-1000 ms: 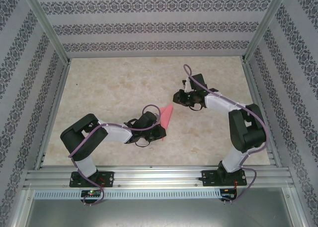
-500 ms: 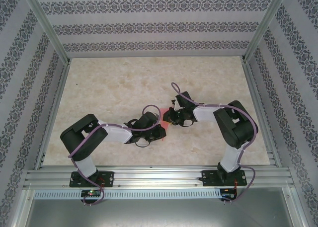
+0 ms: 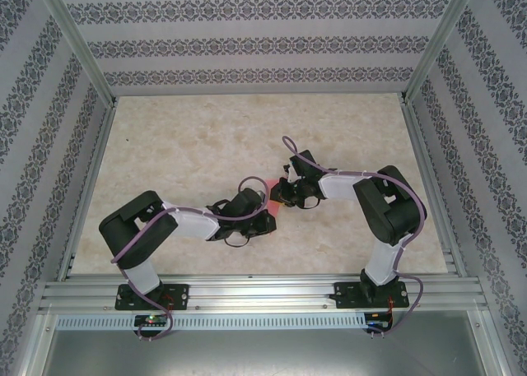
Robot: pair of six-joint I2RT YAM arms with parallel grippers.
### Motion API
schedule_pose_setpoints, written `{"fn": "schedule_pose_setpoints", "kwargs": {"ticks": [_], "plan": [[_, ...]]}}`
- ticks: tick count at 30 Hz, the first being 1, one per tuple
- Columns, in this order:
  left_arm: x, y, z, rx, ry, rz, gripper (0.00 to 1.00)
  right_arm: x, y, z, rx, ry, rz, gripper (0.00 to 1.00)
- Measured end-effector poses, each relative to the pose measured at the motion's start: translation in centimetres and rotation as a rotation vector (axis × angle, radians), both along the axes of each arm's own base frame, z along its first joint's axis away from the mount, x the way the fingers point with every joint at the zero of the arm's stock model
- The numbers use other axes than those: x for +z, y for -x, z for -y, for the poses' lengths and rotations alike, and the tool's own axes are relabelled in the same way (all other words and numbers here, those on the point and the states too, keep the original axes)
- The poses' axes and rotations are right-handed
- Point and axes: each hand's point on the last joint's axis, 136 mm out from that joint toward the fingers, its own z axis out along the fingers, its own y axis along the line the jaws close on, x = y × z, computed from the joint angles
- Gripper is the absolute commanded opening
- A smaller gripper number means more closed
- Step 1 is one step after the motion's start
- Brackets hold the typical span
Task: Fold a paper plane with a square sheet of paper (fold left side to right side)
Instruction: Fold the wing for the fifth time at the center of the table.
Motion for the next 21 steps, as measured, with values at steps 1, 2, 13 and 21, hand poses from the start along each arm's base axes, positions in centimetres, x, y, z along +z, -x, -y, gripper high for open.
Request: {"fn": "schedule_pose_setpoints", "kwargs": {"ticks": [1,2,13,21], "plan": [[0.0,0.3,-0.1,-0.005,-0.001,-0.002,0.14,0.0,0.0,0.0,0.000,0.000,0.000,0.19],[0.0,0.5,-0.2,-0.008,-0.002,-0.003,0.14,0.0,0.0,0.0,0.001,0.000,0.000,0.19],[-0.1,3.8,-1.0,-0.074,-0.011,-0.056,0.13,0.0,-0.1,0.0,0.007,0.003,0.010,0.19],[1.8,3.3,-2.9,-0.044,-0.024,-0.087,0.15,0.1,-0.4,0.1,0.002,0.000,0.020,0.19]]}}
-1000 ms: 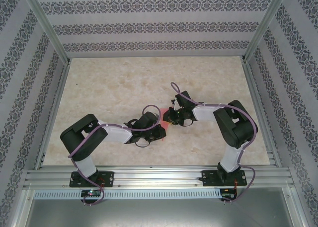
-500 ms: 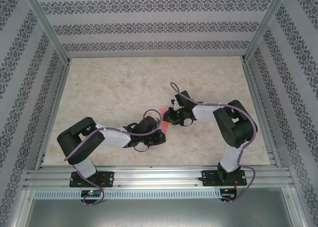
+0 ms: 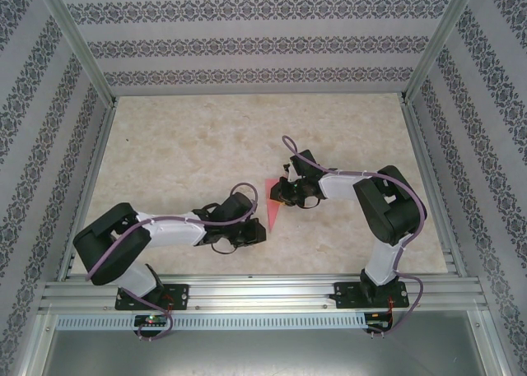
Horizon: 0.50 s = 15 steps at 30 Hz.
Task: Fold a paper plane with a square sheet of paper (fold left side to right side)
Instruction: Fold the wing for the fifth time at the center of the table.
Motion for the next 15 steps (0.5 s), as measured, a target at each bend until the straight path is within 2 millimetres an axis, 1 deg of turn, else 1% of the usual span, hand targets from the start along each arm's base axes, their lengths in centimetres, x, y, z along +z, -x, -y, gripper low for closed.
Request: {"fn": "schedule_pose_setpoints", "kwargs": {"ticks": [2,5,8,11,15], "plan": [[0.7,-0.6,0.5,-0.001,0.015,0.014,0.15,0.0,-0.2,0.1,-0.006,0.003,0.005,0.19],[1.9,-1.6,1.8,-0.013,0.045,0.034,0.15,0.0,-0.3,0.2,-0.008,0.004,0.006,0.19],[2.5,-2.4,3.0,-0.026,0.069,0.043,0.15,0.0,-0.3,0.2,-0.008,0.004,0.006,0.19],[2.1,-2.9,3.5,-0.030,0.065,0.045,0.16,0.0,-0.3,0.2,-0.008,0.004,0.006,0.19],[0.4,-3.7,3.7,-0.025,0.034,0.028,0.18,0.0,-0.3,0.2,-0.009,0.003,0.007,0.19]]}}
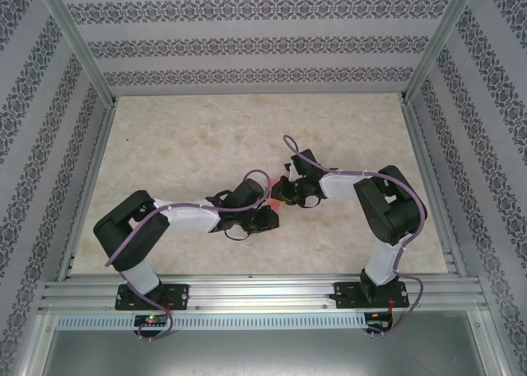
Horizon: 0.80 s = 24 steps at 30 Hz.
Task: Fold a paper plane with a square sheet of paper (fold left side to right side)
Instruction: Fold the wing for the fifth time at the center of the table.
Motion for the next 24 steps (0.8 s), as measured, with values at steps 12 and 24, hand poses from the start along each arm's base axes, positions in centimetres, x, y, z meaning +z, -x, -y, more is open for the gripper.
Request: {"fn": "schedule_pose_setpoints", "kwargs": {"ticks": [12,24], "plan": [[-2.1,-0.3,-0.4,0.019,0.009,0.009,0.16,1.1,-0.8,1.4,-0.043,0.005,0.023,0.20],[-2.1,-0.3,-0.5,0.047,0.063,0.015,0.13,2.1,3.0,0.5,-0.042,-0.045,-0.016,0.16]]}}
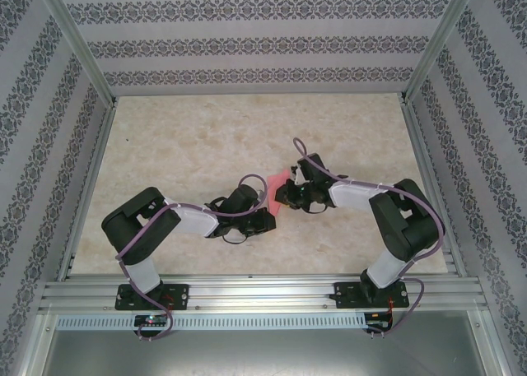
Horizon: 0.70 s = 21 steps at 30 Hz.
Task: Fold a paper plane with a square sheet of paper (fold left side to right side)
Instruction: Fold the wing for the fifth time at the center of the table.
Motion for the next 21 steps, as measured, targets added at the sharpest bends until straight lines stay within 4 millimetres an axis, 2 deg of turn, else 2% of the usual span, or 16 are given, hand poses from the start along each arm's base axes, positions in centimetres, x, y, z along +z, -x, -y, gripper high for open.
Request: {"fn": "schedule_pose_setpoints", "kwargs": {"ticks": [2,5,9,15,21], "plan": [[0.0,0.0,0.0,0.002,0.000,-0.002,0.13,-0.7,1.3,-0.4,0.007,0.005,-0.033,0.16],[0.0,0.0,0.0,0.002,0.000,-0.002,0.13,-0.8,1.9,-0.9,0.011,0.000,-0.046,0.15],[0.0,0.0,0.0,0.005,0.002,-0.004,0.13,-0.7,1.8,-1.1,0.005,-0.006,-0.045,0.15],[-0.1,-0.1,-0.1,0.010,0.008,-0.004,0.13,-2.1,1.9,-0.8,-0.002,0.025,-0.071,0.14],[-0.1,-0.1,-0.1,0.019,0.020,-0.009,0.12,-2.3,1.8,-1.0,0.011,0.033,-0.078,0.14]]}}
